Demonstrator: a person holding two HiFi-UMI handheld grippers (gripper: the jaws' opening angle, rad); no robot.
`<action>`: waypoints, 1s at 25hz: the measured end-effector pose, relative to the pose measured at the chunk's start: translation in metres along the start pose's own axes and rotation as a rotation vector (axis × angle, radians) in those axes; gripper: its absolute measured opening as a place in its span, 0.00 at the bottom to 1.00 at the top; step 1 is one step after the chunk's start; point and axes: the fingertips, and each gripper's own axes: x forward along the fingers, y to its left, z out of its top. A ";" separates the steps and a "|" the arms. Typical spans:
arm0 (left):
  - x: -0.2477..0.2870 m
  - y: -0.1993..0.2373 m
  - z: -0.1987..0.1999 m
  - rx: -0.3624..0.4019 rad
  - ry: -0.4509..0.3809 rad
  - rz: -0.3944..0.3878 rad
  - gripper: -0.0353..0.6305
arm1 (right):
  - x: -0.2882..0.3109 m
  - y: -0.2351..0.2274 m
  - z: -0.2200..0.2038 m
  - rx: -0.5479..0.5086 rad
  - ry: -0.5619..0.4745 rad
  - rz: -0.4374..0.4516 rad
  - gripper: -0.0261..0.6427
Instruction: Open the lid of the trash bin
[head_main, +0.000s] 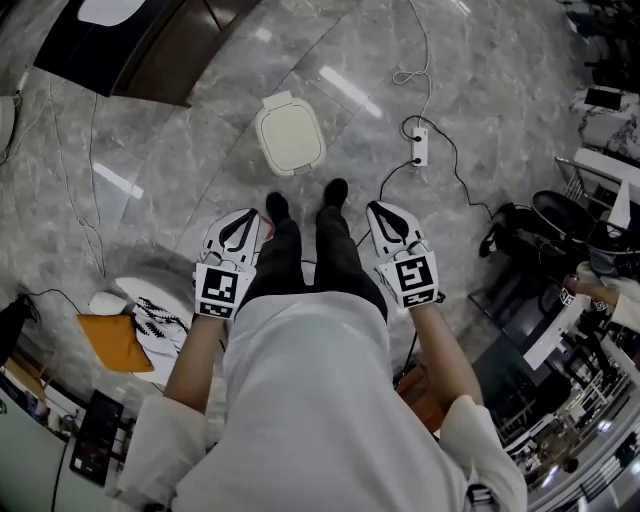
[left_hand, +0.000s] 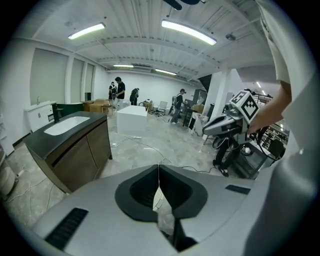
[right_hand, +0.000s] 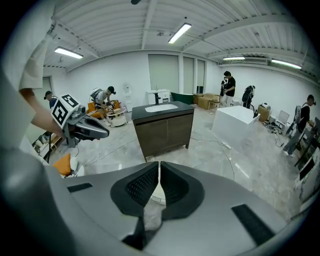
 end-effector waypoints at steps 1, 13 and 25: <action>0.006 0.000 0.000 0.007 0.005 0.002 0.08 | 0.002 -0.002 -0.001 0.002 0.006 0.009 0.09; 0.083 -0.010 -0.017 -0.002 0.068 0.039 0.08 | 0.048 -0.040 -0.039 0.032 0.059 0.076 0.09; 0.154 -0.028 -0.069 -0.009 0.177 0.029 0.08 | 0.099 -0.055 -0.102 0.050 0.134 0.171 0.09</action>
